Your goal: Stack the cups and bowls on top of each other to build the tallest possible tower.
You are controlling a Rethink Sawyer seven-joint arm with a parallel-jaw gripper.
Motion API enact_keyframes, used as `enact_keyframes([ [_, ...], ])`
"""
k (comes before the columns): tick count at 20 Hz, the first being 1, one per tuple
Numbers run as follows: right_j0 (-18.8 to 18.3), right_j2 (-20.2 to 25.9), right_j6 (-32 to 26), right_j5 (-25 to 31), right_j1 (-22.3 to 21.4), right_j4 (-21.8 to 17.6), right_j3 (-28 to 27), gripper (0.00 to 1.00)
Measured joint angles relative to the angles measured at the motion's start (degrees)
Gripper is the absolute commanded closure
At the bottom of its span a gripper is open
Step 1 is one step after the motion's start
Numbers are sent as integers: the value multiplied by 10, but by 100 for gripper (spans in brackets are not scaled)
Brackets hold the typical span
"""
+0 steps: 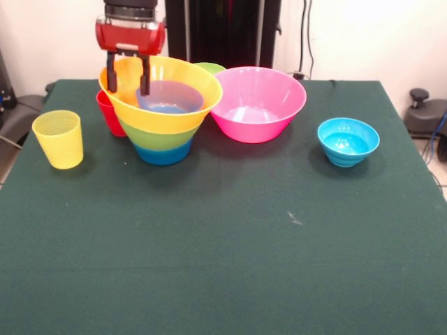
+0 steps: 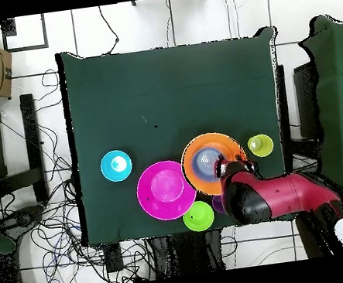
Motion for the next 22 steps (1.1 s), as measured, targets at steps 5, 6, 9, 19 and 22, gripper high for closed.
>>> enact_keyframes([
  [5, -2, 0, 0, 0, -24, 4, 10, 0],
  [6, -5, 2, 0, 0, -35, 8, 15, 0],
  [9, -9, 5, 0, 0, -45, 12, 19, 0],
  [19, -23, 27, 0, 0, -94, 47, 52, 0],
  [22, -23, 33, 0, 0, -107, 56, 71, 0],
])
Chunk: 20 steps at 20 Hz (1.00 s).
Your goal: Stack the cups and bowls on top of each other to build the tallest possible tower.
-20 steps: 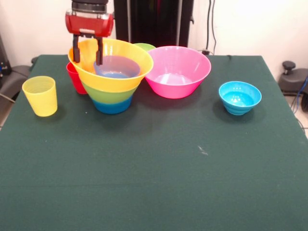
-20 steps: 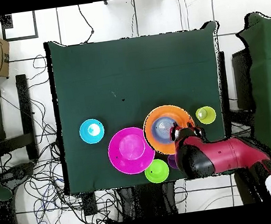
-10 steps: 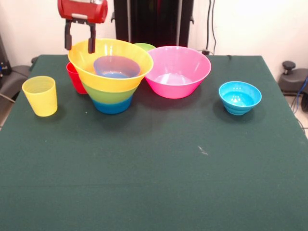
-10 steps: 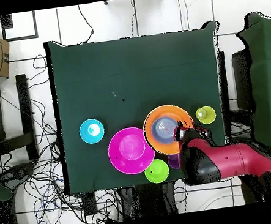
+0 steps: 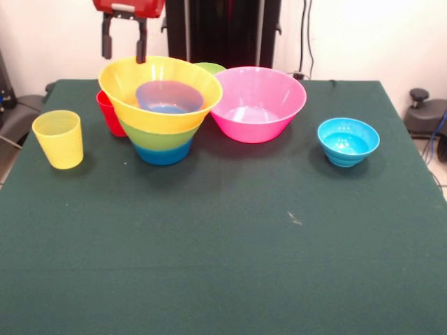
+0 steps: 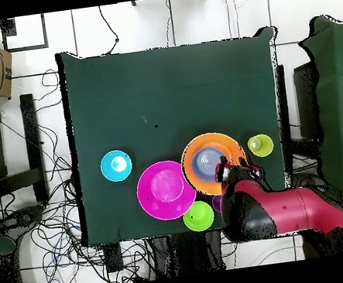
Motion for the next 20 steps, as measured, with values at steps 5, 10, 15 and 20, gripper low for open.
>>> enact_keyframes([
  [5, -2, 15, 0, 0, -42, 34, 56, 0],
  [10, -11, 37, 0, 3, -92, 86, 108, 0],
  [15, -28, 63, 0, 10, -150, 152, 160, 0],
  [20, -31, 81, 0, 12, -194, 197, 200, 0],
])
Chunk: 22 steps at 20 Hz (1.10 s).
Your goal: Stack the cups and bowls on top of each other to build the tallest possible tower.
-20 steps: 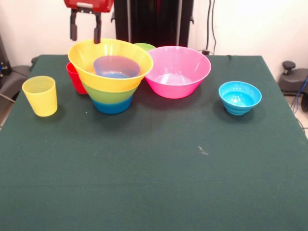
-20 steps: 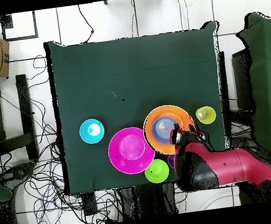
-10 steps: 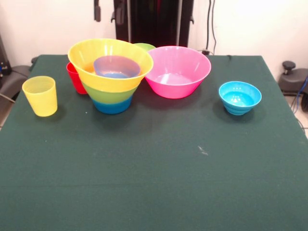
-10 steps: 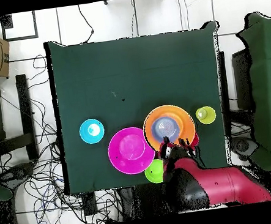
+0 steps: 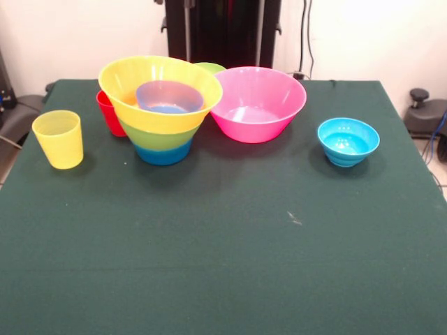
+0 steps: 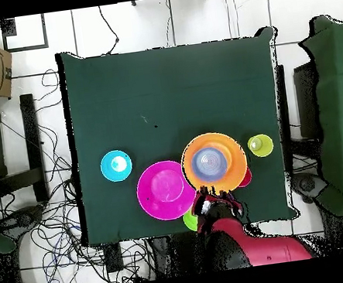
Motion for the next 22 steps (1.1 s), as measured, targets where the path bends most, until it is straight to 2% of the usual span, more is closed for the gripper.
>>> enact_keyframes([
  [5, 21, -7, 0, 0, -9, -6, 16, 0],
  [9, 69, -43, 0, -1, 10, -49, 14, 0],
  [10, 96, -69, 0, -6, 25, -74, 11, 0],
  [13, 141, -116, 0, -23, 56, -110, 5, 0],
  [14, 165, -145, 0, -37, 77, -127, 0, 0],
  [17, 202, -196, 0, -72, 119, -147, -10, 0],
  [18, 220, -227, 0, -96, 146, -154, -17, 0],
  [21, 244, -276, 0, -145, 196, -156, -31, 0],
  [22, 256, -304, 0, -177, 228, -156, -42, 0],
])
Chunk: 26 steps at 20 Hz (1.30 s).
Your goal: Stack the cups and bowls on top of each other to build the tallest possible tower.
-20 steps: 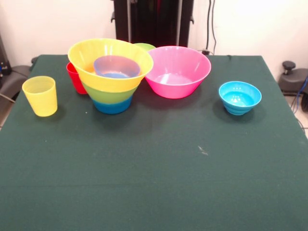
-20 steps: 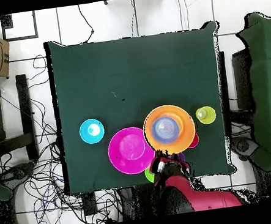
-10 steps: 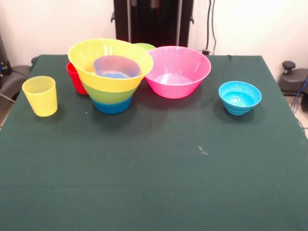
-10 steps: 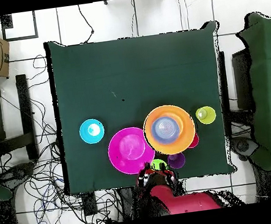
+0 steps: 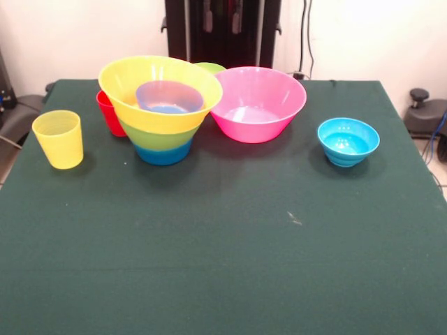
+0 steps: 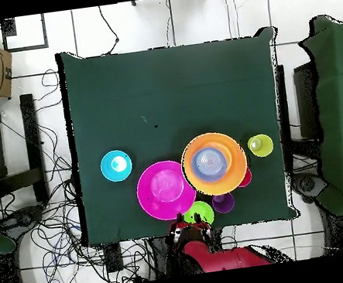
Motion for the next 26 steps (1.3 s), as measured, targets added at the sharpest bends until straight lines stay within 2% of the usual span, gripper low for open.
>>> enact_keyframes([
  [4, 6, -40, 0, -56, 55, 0, -19, 0],
  [8, -2, -59, 0, -77, 86, 0, -31, 0],
  [18, -48, -64, 0, -78, 94, -20, -41, 0],
  [22, -47, -71, 0, -78, 103, -25, -51, 0],
  [26, -43, -84, 0, -84, 131, -31, -72, 0],
])
